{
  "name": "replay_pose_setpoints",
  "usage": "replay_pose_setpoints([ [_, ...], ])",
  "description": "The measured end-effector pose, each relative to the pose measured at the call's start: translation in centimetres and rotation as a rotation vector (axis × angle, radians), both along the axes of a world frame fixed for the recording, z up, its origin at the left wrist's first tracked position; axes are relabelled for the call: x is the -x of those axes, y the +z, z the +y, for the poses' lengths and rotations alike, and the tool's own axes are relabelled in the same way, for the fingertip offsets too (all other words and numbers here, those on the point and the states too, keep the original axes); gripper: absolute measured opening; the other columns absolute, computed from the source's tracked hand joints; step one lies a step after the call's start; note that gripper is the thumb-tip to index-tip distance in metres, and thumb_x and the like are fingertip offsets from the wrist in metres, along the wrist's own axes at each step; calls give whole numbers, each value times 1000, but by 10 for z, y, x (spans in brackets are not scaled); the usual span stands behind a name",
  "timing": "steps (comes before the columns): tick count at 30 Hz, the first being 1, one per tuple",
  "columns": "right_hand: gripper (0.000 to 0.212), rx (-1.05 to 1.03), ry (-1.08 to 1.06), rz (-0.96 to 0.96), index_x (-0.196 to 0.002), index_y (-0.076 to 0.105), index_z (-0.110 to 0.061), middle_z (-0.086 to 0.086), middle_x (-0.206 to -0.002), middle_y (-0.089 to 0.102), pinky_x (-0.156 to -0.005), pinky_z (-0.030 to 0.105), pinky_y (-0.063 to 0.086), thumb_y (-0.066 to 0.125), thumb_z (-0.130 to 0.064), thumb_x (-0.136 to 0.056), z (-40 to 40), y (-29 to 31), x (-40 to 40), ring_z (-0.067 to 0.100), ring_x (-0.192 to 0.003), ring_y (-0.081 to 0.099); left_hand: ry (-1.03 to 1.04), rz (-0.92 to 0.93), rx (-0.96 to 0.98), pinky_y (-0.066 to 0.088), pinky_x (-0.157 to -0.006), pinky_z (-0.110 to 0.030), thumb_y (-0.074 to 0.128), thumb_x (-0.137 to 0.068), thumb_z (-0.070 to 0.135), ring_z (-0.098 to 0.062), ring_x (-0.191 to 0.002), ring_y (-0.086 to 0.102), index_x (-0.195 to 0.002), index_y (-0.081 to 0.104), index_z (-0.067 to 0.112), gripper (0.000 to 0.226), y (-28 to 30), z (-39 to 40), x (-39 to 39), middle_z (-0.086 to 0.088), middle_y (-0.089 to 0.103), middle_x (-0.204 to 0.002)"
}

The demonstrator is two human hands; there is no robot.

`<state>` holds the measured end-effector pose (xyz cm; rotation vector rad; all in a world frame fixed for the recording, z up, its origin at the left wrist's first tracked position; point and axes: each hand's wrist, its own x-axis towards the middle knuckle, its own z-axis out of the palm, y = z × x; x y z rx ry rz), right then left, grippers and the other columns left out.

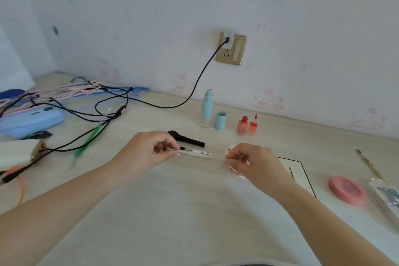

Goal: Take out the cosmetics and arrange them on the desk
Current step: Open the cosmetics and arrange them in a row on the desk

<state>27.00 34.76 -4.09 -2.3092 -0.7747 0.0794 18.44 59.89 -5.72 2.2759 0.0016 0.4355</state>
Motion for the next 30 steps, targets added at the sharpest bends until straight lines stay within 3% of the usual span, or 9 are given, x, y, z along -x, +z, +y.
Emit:
replay_pose_setpoints([
  [3,4,146,14,-103,-82,64,-35,-19,-75,60,-70,19,45,64,-32,-85,21,-6,3,0,-77,56,41,40,-8,43,-63,-15,75,-77,13,-10,-69,60,-76,67,49,38,-12,20,10,13,69,-82],
  [6,7,264,13,-234,-89,65,-35,-20,-80,55,-78,27,44,59,-37,-87,36,-13,1,6,-88,55,74,59,-33,42,-62,-9,74,-78,11,-10,-77,60,-72,68,40,31,-20,32,11,6,68,-78],
  [8,12,305,22,-298,-93,65,-34,-16,-92,58,-74,26,35,56,-39,-88,45,-15,1,8,-96,53,100,65,-40,43,-64,-7,73,-78,8,-6,-81,59,-77,69,30,23,-22,34,10,6,67,-78],
  [11,19,390,44,-373,-100,65,-30,-13,-105,58,-72,25,28,53,-41,-90,54,-20,-2,10,-105,50,124,81,-21,42,-62,-4,73,-77,5,5,-73,60,-79,68,18,14,-27,37,6,7,67,-79],
  [16,20,418,61,-413,-99,66,-29,-9,-107,59,-85,29,38,54,-42,-88,63,-26,-8,16,-105,51,164,63,-22,44,-65,-6,75,-74,6,5,-75,60,-81,67,17,15,-35,46,-2,8,67,-78],
  [23,21,445,78,-427,-101,66,-28,-8,-109,58,-82,28,34,53,-41,-90,67,-30,-9,16,-105,49,156,95,-14,51,-74,-23,75,-75,11,-4,-79,61,-89,62,26,24,-39,49,-7,11,68,-83],
  [27,22,456,88,-428,-102,65,-29,-9,-110,58,-84,28,35,52,-42,-90,65,-30,-9,16,-106,49,155,97,-73,50,-78,-22,75,-75,14,-5,-86,60,-92,61,29,27,-38,48,-5,16,65,-90],
  [30,20,383,76,-401,-103,65,-30,-10,-106,59,-81,23,38,53,-40,-90,61,-26,-8,12,-102,51,176,71,-77,42,-73,-10,74,-77,14,0,-91,57,-98,62,27,28,-32,43,-1,23,60,-92],
])
